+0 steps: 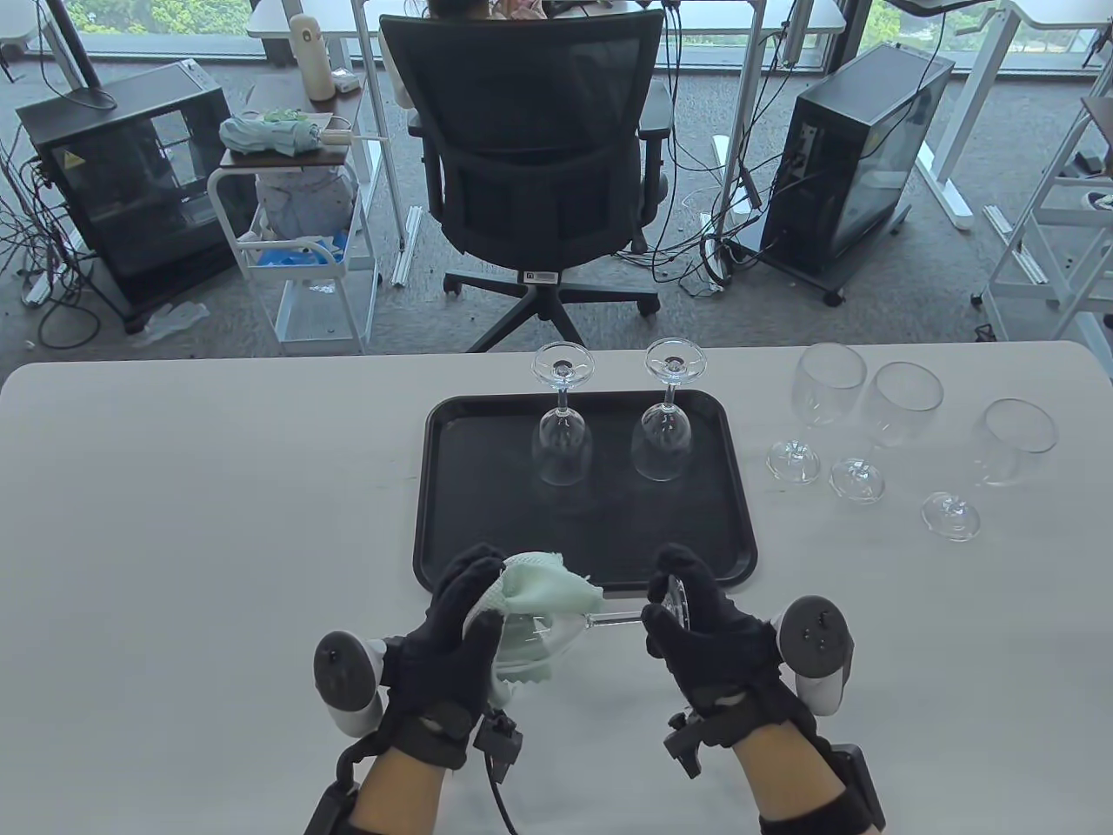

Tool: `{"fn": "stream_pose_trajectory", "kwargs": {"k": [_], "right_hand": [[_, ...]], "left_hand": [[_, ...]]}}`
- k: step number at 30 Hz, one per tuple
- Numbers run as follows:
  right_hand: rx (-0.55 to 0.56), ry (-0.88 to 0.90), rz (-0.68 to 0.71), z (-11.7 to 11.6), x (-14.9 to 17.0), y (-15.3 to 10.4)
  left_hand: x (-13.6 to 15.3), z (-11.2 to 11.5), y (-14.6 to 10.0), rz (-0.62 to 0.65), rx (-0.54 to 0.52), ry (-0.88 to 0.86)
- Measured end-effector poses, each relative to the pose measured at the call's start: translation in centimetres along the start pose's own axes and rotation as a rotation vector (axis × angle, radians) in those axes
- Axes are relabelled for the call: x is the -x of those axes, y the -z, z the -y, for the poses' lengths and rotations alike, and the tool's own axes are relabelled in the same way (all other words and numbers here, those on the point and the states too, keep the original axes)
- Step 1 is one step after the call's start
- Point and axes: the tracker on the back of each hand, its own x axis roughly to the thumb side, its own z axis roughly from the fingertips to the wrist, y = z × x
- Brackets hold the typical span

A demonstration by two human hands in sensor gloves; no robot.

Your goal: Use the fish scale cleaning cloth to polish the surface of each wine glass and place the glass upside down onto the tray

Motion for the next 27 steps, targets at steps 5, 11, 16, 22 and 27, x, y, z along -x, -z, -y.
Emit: {"fn": "stream_pose_trajectory", "kwargs": {"k": [5,11,16,22,27], "right_hand": [[0.085,-0.332,0.390,0.1,-1.9,-0.3],[0.038,0.028,0.036,-0.2,-0.4,-0.1],[0.015,-0.121,0.150,0.0,-0.4,-0.3],[0.136,-0.250,0.338,0.3,-1.3,-0.6],[0.054,-0.002,0.025,0.2,0.3,-0.5]], "left_hand": [[0.5,-0.1,-0.1,-0.066,-0.008,-0.132],[-0.7,0.2,-0.1,0.041,-0.011,-0.020],[-0.4,0.2,0.0,-0.022,0.015,-0.012],[-0.2,0.4,-0.1,-0.047,0.012,-0.100],[-0.8,1.0,-0.1,0.050,0.021,0.008]]}}
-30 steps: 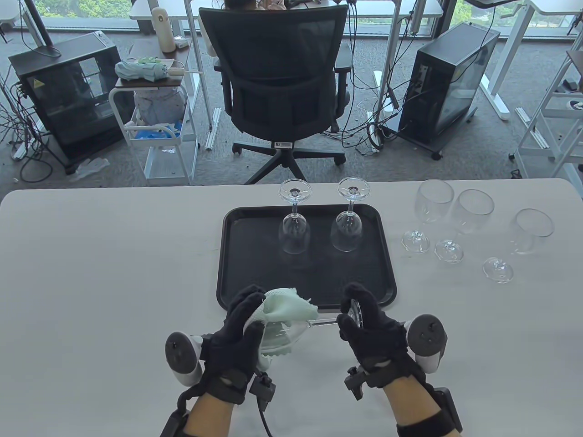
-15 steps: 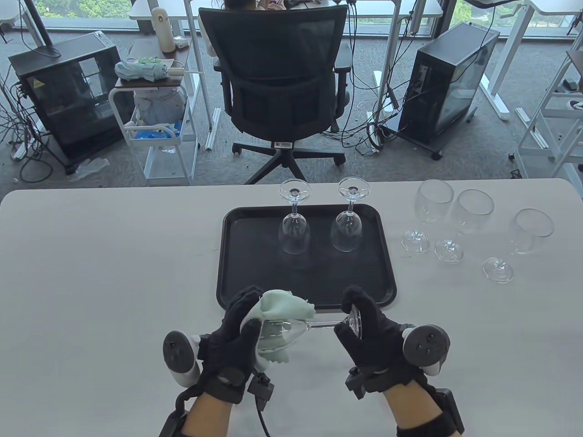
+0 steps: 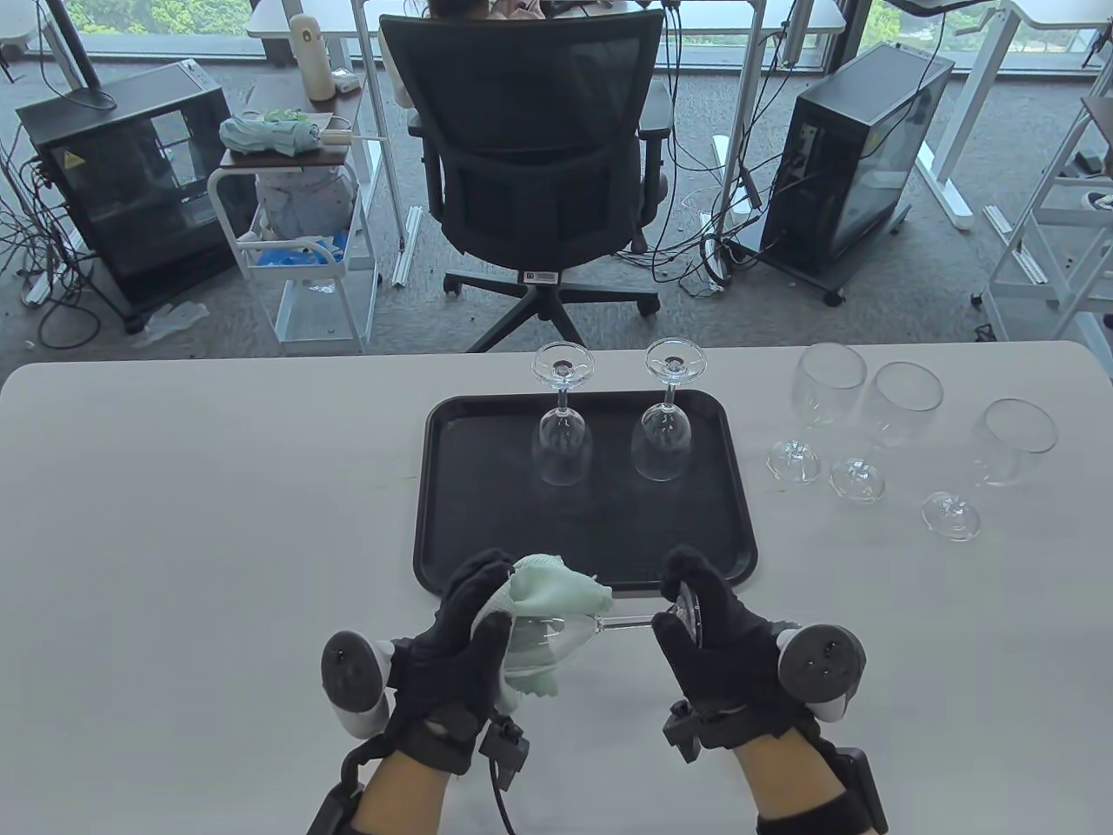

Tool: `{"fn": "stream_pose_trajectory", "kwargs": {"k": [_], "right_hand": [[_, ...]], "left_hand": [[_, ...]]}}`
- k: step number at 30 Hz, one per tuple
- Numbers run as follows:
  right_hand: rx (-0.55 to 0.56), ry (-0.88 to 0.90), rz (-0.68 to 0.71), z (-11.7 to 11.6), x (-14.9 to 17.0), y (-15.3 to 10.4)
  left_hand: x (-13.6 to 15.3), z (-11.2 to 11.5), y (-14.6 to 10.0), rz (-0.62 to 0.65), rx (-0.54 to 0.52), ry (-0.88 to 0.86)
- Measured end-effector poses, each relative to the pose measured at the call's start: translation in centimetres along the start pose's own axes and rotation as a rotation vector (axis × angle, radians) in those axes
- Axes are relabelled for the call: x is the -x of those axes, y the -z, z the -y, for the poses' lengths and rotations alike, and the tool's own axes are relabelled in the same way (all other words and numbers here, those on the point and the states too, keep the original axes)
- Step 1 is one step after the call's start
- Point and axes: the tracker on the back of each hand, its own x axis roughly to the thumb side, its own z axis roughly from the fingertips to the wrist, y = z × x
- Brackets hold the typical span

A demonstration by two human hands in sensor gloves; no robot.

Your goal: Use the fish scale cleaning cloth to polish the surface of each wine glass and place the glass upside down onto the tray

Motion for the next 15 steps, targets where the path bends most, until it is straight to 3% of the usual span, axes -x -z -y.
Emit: {"fn": "stream_pose_trajectory", "kwargs": {"k": [4,7,8,11,14,15], "right_hand": [[-0.031,-0.150,0.164,0.0,-0.9,0.0],[0.049,-0.343,0.389,0.1,-2.2,-0.3],[0.060,-0.355,0.406,0.1,-2.4,-0.4],[0.066,-0.223,0.312,0.1,-2.3,-0.2],[0.020,-0.041,0.058,-0.1,-1.3,-0.2],[-0.001,-0.006,0.039,-0.2,-1.2,-0.2]], "left_hand": [[0.4,-0.6,0.0,-0.046,-0.014,-0.031],[0.9,-0.8,0.0,-0.111,0.010,-0.133],[0.9,-0.8,0.0,-0.111,0.018,-0.155],[0.5,-0.7,0.0,-0.080,0.010,-0.124],[-0.1,-0.5,0.0,0.005,-0.006,-0.031],[-0.2,-0.6,-0.1,0.011,-0.019,-0.015]]}}
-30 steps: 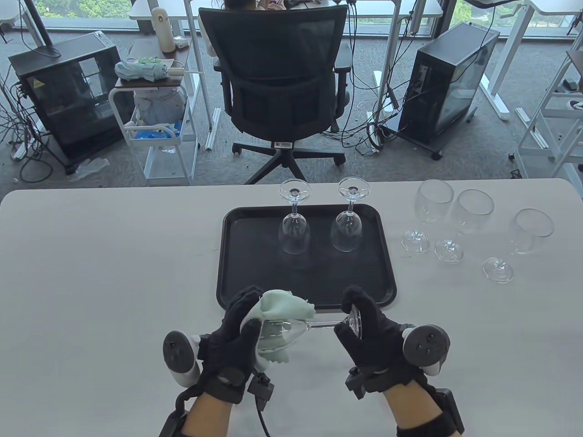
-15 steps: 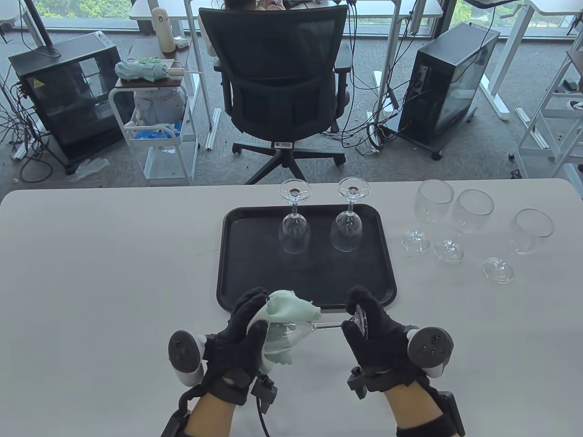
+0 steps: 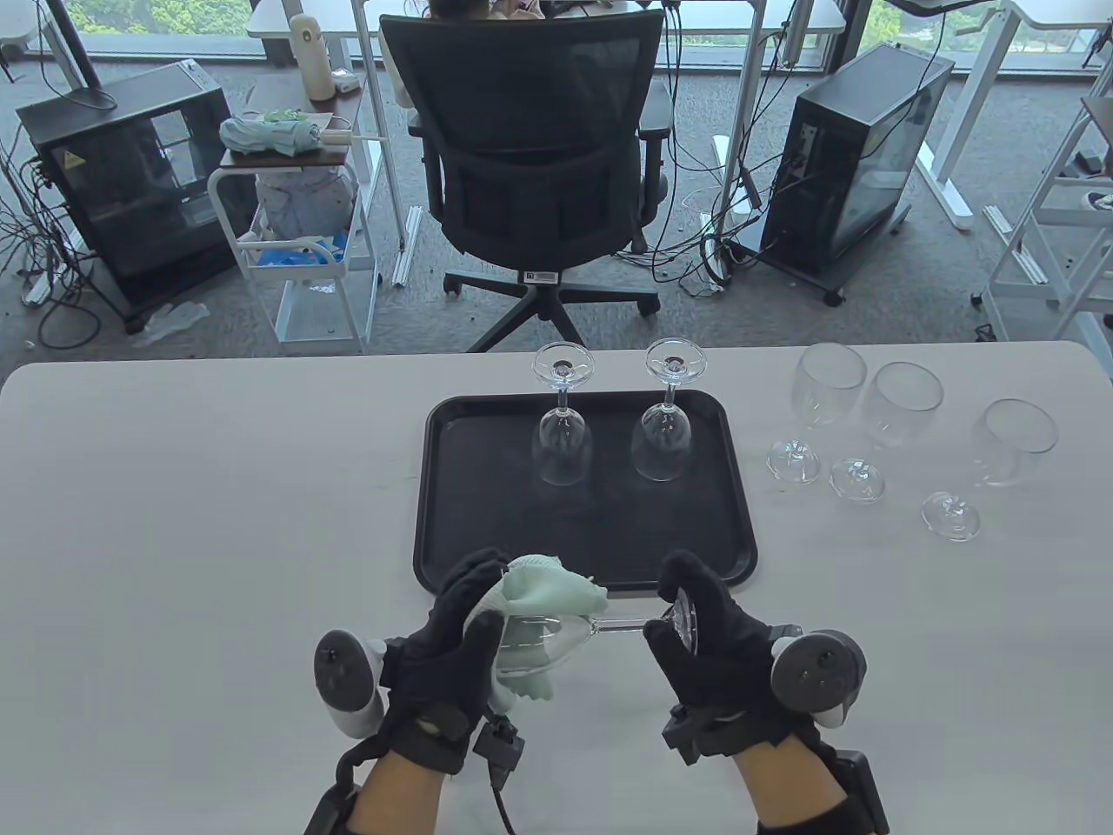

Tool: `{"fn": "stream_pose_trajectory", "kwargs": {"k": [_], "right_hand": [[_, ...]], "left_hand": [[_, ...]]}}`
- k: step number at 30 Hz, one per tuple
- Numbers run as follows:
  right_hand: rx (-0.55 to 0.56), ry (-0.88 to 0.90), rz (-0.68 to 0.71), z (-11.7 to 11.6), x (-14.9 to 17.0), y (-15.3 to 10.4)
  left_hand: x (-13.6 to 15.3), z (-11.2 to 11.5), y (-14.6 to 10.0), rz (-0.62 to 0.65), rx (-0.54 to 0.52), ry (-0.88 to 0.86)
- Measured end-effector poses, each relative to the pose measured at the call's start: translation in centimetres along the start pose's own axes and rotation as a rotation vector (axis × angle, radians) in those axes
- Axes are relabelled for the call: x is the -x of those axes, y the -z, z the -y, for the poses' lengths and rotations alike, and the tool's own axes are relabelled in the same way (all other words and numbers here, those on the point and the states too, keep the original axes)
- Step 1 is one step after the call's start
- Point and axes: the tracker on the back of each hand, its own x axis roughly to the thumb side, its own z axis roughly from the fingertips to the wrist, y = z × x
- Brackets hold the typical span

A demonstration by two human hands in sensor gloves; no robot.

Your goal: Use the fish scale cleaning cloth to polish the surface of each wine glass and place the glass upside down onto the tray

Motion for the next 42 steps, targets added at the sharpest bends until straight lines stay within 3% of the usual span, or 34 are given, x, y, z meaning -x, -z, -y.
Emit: {"fn": "stream_pose_trajectory", "kwargs": {"k": [2,5,7,9,13,15,20,22,26,31,35,38,41,42], "right_hand": [[-0.014,-0.075,0.060,0.2,-0.2,0.2],[0.013,-0.311,0.311,0.3,-1.3,0.0],[0.050,-0.395,0.399,0.3,-1.8,-0.2],[0.078,-0.349,0.375,0.3,-1.7,-0.1],[-0.005,0.015,0.001,-0.1,0.1,0.1],[-0.016,-0.026,0.044,0.0,0.0,0.2],[0.050,-0.370,0.369,0.2,-1.5,-0.1],[0.066,-0.329,0.339,0.3,-1.3,0.0],[0.033,0.013,0.024,-0.1,0.1,0.0],[0.021,-0.178,0.238,-0.2,-0.2,0.0],[0.088,-0.371,0.403,-0.1,-1.5,-0.4],[0.099,-0.234,0.268,-0.1,-1.2,-0.2],[0.022,-0.088,0.015,-0.2,-0.2,-0.2],[0.010,-0.084,0.028,-0.2,-0.1,-0.2]], "left_hand": [[0.1,-0.1,0.1,-0.016,0.000,-0.012],[0.9,-0.4,0.1,-0.099,0.001,-0.082],[1.2,-0.4,0.0,-0.142,0.034,-0.166],[1.0,-0.4,0.0,-0.115,0.029,-0.142],[0.2,-0.1,0.0,-0.005,-0.005,-0.012],[0.2,-0.2,0.0,-0.019,-0.008,-0.005],[0.9,-0.4,0.0,-0.122,0.018,-0.116],[0.9,-0.3,0.0,-0.113,0.008,-0.110],[0.4,-0.1,0.0,-0.013,-0.015,-0.027],[0.6,-0.6,0.0,-0.053,-0.006,-0.045],[1.0,-0.5,0.0,-0.101,0.005,-0.127],[0.7,-0.1,-0.2,-0.060,-0.007,-0.088],[0.4,0.1,-0.3,0.003,-0.041,-0.009],[0.5,0.0,-0.3,-0.006,-0.035,0.002]]}}
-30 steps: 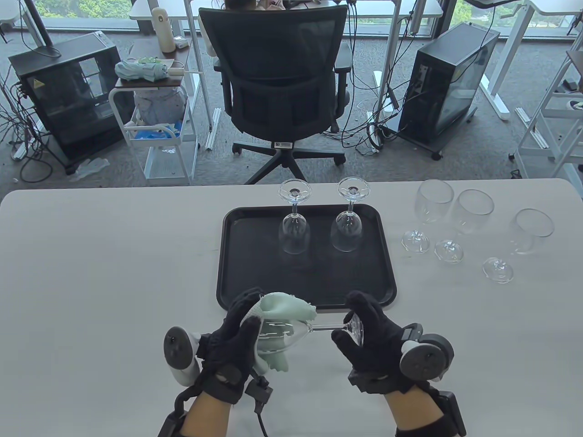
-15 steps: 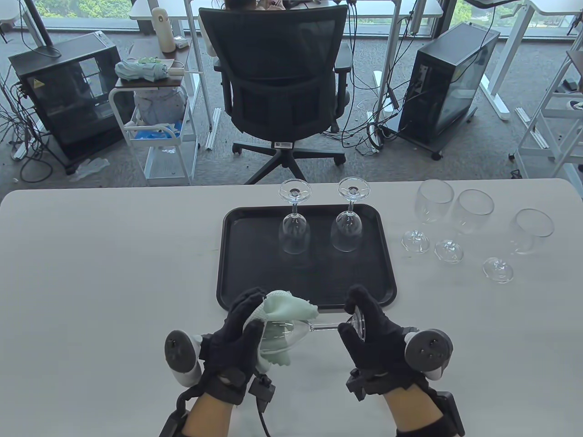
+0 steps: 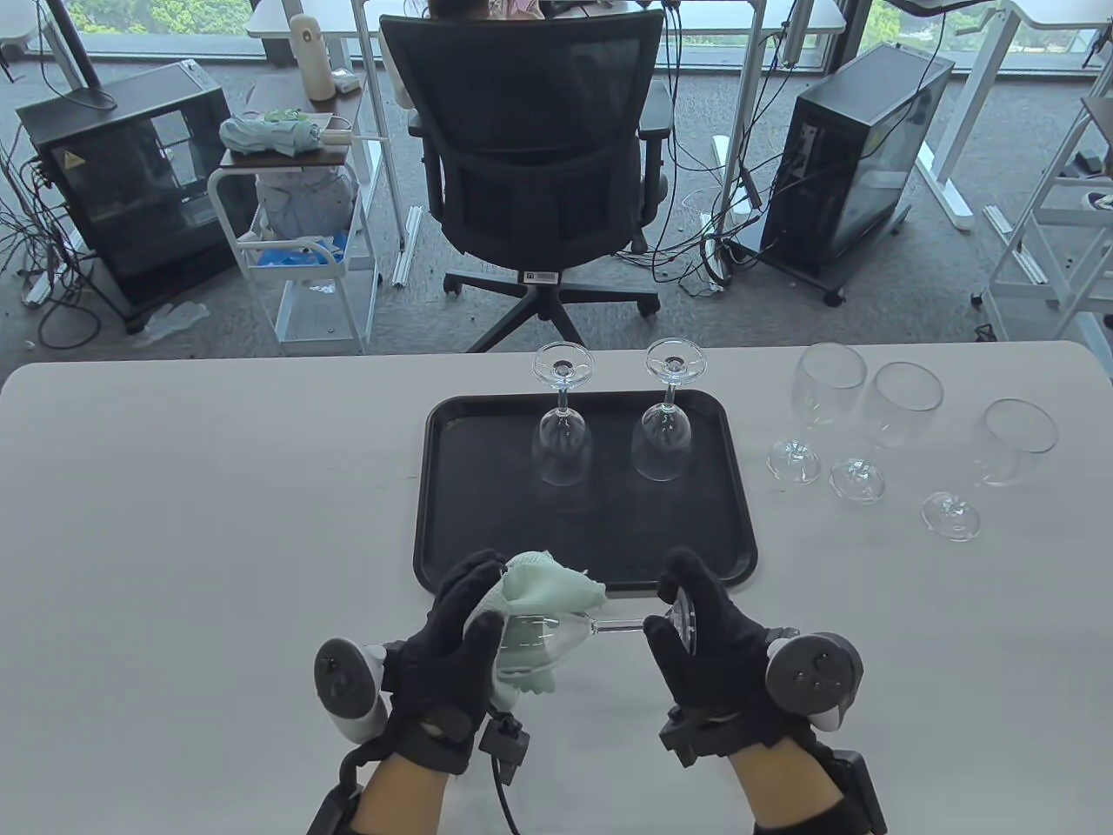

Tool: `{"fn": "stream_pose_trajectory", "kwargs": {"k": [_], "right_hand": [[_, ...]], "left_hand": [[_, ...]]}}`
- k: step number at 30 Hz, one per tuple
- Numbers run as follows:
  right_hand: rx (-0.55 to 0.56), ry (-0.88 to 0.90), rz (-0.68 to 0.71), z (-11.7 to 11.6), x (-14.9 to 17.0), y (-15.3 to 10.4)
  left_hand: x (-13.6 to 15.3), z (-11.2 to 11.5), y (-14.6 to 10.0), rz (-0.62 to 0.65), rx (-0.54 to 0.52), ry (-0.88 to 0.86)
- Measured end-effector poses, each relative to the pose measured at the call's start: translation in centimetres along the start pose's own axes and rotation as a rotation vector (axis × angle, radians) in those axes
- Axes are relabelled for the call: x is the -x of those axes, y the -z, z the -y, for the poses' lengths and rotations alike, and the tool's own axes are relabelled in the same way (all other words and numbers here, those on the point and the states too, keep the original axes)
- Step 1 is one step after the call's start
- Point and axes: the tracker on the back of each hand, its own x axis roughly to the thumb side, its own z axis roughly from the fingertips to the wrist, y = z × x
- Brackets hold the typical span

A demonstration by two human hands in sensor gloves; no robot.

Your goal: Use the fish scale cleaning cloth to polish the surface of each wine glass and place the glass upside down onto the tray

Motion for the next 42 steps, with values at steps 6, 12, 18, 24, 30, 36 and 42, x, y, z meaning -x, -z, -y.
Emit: {"fn": "stream_pose_trajectory", "kwargs": {"k": [6,12,18,24,30,36,42], "right_hand": [[0.039,-0.258,0.324,0.1,-1.3,0.0],[0.058,-0.068,0.087,0.2,-0.7,0.1],[-0.004,-0.153,0.189,0.2,-0.8,0.1],[0.069,-0.199,0.203,0.3,-1.2,-0.1],[-0.024,-0.017,-0.018,0.3,-0.1,0.2],[0.052,-0.269,0.304,0.4,-1.0,0.0],[-0.058,0.044,-0.020,0.1,0.4,0.3]], "left_hand": [[0.6,-0.5,0.2,-0.086,0.014,-0.109],[0.2,0.0,0.2,-0.012,0.029,-0.065],[0.2,-0.5,0.2,-0.051,0.000,-0.046],[0.1,-0.1,0.1,-0.094,0.018,-0.071],[-0.3,0.0,0.2,-0.025,0.015,-0.001],[0.2,-0.3,0.3,-0.092,0.029,-0.094],[0.2,-0.2,0.2,-0.025,0.029,-0.009]]}}
